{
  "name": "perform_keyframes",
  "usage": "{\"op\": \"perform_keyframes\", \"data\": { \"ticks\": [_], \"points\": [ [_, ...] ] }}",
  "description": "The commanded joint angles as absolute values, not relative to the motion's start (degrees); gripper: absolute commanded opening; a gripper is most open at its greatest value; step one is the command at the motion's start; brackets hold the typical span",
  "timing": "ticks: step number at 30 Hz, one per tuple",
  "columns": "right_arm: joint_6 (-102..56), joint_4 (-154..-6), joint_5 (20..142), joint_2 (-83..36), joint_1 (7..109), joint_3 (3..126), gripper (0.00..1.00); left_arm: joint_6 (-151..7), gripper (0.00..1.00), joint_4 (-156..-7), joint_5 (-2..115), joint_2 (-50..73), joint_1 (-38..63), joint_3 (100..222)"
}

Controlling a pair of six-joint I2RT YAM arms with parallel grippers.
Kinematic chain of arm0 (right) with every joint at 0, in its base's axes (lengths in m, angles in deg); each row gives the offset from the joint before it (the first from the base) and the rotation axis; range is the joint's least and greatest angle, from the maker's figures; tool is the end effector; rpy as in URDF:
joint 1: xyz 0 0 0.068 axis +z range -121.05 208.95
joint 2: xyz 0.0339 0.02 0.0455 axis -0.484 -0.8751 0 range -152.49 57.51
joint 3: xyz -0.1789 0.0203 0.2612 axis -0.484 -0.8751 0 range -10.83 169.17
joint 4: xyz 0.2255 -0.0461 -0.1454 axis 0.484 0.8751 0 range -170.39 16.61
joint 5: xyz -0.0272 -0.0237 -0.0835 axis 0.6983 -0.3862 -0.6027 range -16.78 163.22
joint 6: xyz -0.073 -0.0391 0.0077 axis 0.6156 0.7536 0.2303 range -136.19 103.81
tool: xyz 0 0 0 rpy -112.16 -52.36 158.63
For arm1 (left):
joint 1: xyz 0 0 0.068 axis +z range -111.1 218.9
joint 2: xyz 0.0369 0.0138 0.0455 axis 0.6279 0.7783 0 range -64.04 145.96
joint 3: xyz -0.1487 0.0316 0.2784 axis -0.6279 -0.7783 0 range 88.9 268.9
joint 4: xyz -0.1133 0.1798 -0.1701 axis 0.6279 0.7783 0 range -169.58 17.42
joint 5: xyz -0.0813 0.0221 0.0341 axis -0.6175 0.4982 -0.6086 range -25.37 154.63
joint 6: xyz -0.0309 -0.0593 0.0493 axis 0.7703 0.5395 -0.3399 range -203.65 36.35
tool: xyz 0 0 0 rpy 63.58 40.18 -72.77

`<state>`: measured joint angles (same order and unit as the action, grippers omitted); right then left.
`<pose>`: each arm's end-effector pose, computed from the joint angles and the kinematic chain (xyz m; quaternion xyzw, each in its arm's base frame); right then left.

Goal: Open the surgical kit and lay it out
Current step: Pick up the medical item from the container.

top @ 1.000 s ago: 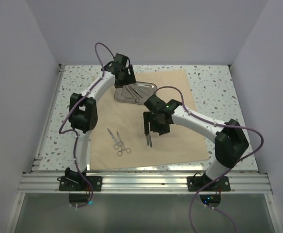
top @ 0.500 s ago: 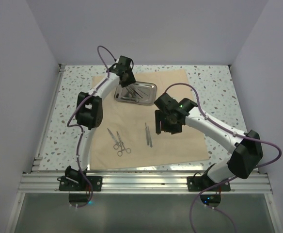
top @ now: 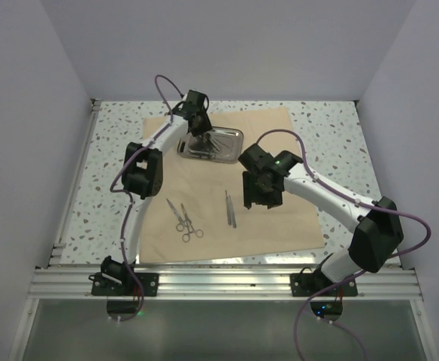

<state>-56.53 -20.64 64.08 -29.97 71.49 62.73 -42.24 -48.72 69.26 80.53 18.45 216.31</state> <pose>0.2367 0.2016 0.2796 -0.0077 0.9867 0.0346 0.1584 0.5952 -0.2155 0.1659 -0.1839 0.9146 -0.1517 0.3265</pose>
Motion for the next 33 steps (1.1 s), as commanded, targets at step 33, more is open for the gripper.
{"op": "perform_keyframes", "data": {
  "ticks": [33],
  "points": [
    [-57.06, -18.0, 59.79, -27.58, 69.12, 62.46, 0.62, -44.01, 0.0, -49.78, 54.62, 64.47, 22.38, 212.74]
  ]
}}
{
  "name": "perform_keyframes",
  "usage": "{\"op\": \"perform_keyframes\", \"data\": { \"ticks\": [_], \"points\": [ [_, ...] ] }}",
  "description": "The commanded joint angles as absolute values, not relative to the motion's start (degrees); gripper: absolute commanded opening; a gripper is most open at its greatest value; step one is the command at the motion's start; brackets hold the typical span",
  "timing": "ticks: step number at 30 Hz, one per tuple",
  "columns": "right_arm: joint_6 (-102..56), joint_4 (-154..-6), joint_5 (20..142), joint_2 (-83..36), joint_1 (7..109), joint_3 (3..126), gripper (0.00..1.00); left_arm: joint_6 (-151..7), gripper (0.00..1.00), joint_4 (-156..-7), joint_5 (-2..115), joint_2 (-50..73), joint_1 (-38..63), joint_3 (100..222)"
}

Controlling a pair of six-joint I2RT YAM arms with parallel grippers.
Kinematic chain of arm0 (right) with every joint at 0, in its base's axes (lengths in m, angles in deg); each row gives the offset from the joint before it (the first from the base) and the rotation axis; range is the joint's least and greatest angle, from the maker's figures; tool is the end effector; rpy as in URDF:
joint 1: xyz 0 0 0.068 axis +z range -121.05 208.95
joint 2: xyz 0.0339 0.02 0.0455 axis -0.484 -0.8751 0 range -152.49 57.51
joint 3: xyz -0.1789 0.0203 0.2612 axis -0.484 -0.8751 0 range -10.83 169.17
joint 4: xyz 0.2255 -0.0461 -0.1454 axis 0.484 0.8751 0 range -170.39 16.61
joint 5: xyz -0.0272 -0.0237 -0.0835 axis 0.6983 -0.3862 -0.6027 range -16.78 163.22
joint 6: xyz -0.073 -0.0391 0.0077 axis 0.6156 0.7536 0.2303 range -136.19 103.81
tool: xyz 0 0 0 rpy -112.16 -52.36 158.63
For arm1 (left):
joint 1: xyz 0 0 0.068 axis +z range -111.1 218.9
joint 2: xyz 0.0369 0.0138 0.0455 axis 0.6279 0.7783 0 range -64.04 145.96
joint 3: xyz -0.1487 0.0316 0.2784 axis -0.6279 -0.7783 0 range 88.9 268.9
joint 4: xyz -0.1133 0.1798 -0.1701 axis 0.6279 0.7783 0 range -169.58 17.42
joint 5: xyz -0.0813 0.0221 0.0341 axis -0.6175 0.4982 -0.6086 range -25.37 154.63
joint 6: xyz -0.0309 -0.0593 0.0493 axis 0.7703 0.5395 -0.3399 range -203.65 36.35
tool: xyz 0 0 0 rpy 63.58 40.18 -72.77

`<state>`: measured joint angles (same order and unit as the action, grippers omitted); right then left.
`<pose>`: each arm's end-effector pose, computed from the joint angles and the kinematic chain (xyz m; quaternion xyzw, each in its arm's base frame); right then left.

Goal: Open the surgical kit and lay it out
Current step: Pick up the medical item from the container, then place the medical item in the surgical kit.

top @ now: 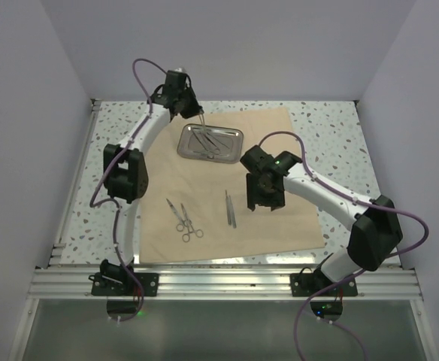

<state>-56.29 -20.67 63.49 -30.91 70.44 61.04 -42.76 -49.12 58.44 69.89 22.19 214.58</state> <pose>0.2395 0.1955 0.2661 -0.0019 0.9893 0.0141 0.1452 0.5833 -0.1831 0.2677 -0.1657 0.8850 -0.2509 0.3554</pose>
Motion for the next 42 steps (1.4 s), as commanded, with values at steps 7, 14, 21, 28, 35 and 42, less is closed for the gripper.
{"op": "perform_keyframes", "data": {
  "ticks": [7, 14, 21, 28, 35, 42],
  "points": [
    [-56.01, -10.7, 51.81, -19.31, 58.92, 70.01, 0.75, -41.47, 0.0, -52.94, 55.75, 56.73, 11.85, 197.72],
    [-55.04, -1.3, 39.57, -15.98, 56.46, 81.97, 0.98, -30.06, 0.0, -56.2, 60.23, 56.89, -5.74, 190.94],
    [-56.36, 0.47, 40.17, -11.84, 56.11, 79.53, 0.98, -21.08, 0.0, -55.76, 63.49, 60.85, -15.49, 191.11],
    [-54.43, 0.47, 42.02, -9.29, 56.02, 75.04, 0.98, -15.54, 0.02, -54.8, 69.2, 63.4, -18.41, 190.85],
    [-53.28, 1.52, 41.67, -8.85, 56.1, 76.18, 0.98, -12.28, 0.49, -53.65, 70.44, 62.52, -18.76, 190.23],
    [-53.46, 1.35, 42.02, -8.94, 56.11, 77.41, 0.98, -27.11, 0.86, -43.83, 78.73, 58.4, -17.36, 203.58]
  ]
}}
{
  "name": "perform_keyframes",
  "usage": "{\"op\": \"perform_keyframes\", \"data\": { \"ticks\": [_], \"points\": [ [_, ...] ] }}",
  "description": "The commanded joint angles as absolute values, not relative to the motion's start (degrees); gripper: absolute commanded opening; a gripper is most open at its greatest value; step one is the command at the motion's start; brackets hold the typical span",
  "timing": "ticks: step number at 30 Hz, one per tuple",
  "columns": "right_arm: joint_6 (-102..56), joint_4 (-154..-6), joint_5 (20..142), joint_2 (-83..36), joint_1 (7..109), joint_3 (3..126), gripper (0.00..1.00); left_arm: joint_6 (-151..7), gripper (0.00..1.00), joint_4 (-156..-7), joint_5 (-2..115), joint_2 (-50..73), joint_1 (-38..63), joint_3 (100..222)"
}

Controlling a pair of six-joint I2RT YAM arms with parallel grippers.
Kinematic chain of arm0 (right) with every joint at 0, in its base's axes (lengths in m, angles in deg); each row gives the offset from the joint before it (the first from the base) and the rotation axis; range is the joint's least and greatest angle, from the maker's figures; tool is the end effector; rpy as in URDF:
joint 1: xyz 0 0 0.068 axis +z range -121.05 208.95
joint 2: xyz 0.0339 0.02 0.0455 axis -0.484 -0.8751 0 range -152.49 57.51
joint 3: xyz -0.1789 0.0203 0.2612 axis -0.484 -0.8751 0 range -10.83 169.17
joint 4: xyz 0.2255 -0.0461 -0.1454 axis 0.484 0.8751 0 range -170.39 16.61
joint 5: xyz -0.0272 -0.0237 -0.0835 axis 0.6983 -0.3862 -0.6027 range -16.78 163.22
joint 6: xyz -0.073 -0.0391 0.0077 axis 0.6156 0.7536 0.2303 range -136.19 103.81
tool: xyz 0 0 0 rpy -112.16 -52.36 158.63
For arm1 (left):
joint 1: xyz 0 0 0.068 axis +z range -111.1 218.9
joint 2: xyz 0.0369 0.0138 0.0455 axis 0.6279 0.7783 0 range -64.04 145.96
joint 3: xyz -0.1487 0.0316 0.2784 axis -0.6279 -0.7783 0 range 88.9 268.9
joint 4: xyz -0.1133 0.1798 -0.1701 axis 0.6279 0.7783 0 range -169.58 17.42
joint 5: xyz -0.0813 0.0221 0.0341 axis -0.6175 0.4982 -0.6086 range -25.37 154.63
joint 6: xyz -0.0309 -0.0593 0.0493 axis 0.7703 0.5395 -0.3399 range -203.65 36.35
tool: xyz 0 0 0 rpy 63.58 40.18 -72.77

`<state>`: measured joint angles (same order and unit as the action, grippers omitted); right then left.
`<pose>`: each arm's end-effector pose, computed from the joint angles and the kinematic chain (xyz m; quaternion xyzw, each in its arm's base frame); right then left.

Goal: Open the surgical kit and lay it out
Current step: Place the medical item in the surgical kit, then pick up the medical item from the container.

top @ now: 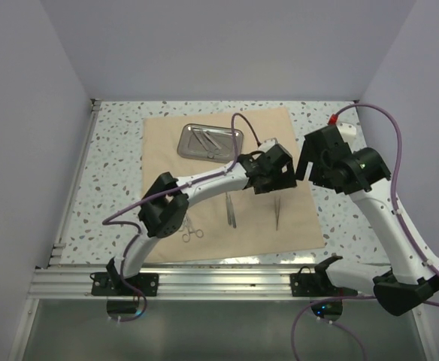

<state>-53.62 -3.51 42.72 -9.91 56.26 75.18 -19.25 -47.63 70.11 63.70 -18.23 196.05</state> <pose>0.1918 0.0575 0.4219 0.1534 0.9181 -0.0726 0.3582 0.3097 -0.4663 0.2083 -0.0753 0.9430 -0.2579 0.1962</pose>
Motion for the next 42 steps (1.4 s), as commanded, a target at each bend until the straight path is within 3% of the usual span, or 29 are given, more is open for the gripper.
{"op": "perform_keyframes", "data": {
  "ticks": [1, 3, 6, 10, 15, 27, 42],
  "points": [
    [-53.72, 1.35, 42.2, -8.94, 56.02, 77.41, 0.98, -28.7, 0.99, -43.54, 81.57, 56.91, -16.83, 203.77],
    [-54.16, 1.35, 42.72, -8.94, 56.02, 77.41, 0.98, -34.93, 1.0, -50.25, 83.18, 51.56, -13.42, 200.01],
    [-54.86, 1.26, 43.43, -8.5, 56.02, 77.23, 0.99, -39.79, 1.0, -58.46, 70.93, 46.79, -2.99, 188.15],
    [-55.48, 1.61, 43.51, -7.8, 56.11, 76.79, 0.98, -42.85, 0.82, -46.84, 78.03, 50.73, 5.04, 194.33],
    [-56.71, 1.35, 43.87, -6.74, 56.11, 74.34, 0.98, -49.8, 0.62, -43.81, 83.26, 56.45, 10.32, 201.02],
    [-58.47, 3.02, 41.58, -9.03, 56.1, 75.04, 0.98, -51.92, 0.55, -43.1, 84.85, 65.33, 16.74, 208.25],
    [-58.73, 2.49, 40.09, -13.95, 56.02, 76.27, 0.98, -52.09, 0.54, -43.98, 80.54, 76.14, 19.39, 216.33]
  ]
}}
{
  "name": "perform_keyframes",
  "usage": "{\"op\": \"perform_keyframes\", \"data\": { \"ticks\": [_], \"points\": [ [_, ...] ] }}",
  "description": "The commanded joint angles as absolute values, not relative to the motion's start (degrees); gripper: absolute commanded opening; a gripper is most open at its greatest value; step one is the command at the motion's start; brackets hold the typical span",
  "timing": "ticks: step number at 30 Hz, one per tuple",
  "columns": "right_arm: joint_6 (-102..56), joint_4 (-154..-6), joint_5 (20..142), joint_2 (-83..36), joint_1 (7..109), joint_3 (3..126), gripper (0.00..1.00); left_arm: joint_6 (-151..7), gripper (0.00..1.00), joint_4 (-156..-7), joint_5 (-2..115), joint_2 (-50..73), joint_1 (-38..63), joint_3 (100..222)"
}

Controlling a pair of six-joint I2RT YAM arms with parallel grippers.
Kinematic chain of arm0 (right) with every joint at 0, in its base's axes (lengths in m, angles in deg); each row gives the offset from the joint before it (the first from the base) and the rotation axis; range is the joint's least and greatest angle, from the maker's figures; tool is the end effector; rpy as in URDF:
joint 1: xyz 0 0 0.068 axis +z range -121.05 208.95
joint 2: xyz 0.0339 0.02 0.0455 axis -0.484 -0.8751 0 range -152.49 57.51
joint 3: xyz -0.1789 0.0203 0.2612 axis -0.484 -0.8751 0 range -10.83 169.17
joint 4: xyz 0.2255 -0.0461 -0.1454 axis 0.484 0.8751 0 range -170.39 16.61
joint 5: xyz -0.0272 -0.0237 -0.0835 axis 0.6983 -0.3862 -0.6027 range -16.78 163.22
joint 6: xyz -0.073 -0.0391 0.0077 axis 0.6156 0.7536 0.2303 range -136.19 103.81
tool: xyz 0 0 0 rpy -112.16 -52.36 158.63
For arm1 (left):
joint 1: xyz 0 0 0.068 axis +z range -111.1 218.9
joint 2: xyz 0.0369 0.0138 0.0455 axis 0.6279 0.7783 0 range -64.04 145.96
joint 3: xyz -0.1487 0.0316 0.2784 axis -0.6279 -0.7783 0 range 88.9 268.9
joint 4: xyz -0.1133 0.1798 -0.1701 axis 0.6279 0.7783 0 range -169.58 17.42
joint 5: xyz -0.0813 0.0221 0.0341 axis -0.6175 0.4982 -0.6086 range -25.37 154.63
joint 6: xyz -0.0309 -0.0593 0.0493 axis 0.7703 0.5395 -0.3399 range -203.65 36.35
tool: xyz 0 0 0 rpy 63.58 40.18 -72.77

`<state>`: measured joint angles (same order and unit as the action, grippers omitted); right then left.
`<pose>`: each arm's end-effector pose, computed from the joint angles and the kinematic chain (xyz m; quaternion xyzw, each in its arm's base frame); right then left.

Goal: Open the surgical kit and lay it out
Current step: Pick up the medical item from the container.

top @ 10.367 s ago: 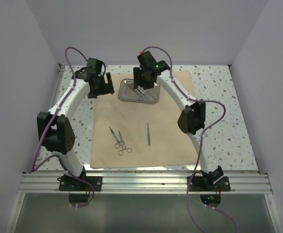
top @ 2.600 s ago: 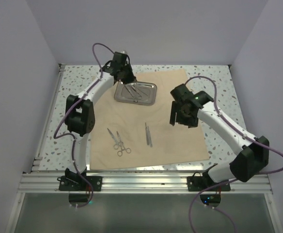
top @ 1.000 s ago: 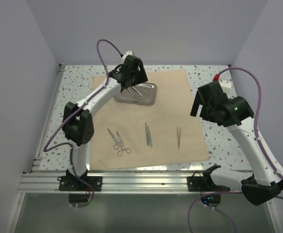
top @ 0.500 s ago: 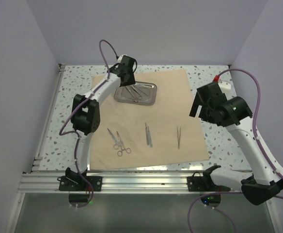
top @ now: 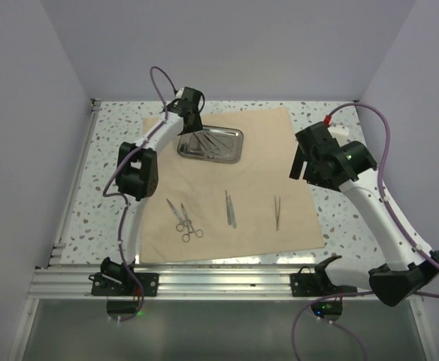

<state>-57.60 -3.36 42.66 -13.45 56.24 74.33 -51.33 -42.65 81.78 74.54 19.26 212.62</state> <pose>0.2082 0.0658 0.4058 0.1766 0.9229 -0.0836 0.3317 0.5763 -0.1828 0.1980 -0.1517 0.9232 -0.0152 0.3528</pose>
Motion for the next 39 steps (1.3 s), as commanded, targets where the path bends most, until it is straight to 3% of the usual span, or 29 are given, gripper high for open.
{"op": "perform_keyframes", "data": {
  "ticks": [1, 10, 13, 19, 25, 33, 39],
  "points": [
    [-58.65, 2.58, 40.0, -14.38, 56.1, 76.35, 0.98, -52.09, 0.54, -44.07, 80.37, 77.19, 19.47, 216.86],
    [-58.47, 2.4, 39.12, -15.97, 55.76, 76.97, 0.99, -52.79, 0.55, -44.07, 80.45, 81.68, 19.56, 220.82],
    [-58.12, 2.32, 39.12, -16.23, 55.58, 76.97, 0.98, -53.15, 0.51, -42.14, 81.07, 83.69, 19.74, 222.4],
    [-57.06, 1.61, 39.38, -16.5, 54.88, 76.71, 0.99, -53.24, 0.29, -40.38, 79.84, 85.99, 20.0, 222.93],
    [-55.48, 0.65, 40.35, -16.67, 54.08, 76.53, 0.98, -53.41, 0.0, -40.11, 77.82, 85.64, 20.18, 222.58],
    [-53.2, -1.29, 41.06, -15.53, 53.73, 77.49, 0.98, -51.41, 0.0, -41.69, 75.01, 72.92, 19.91, 218.45],
    [-53.89, -0.24, 40.79, -14.48, 52.94, 82.5, 0.98, -45.0, 0.0, -41.96, 75.26, 59.74, 10.88, 207.83]
  ]
}}
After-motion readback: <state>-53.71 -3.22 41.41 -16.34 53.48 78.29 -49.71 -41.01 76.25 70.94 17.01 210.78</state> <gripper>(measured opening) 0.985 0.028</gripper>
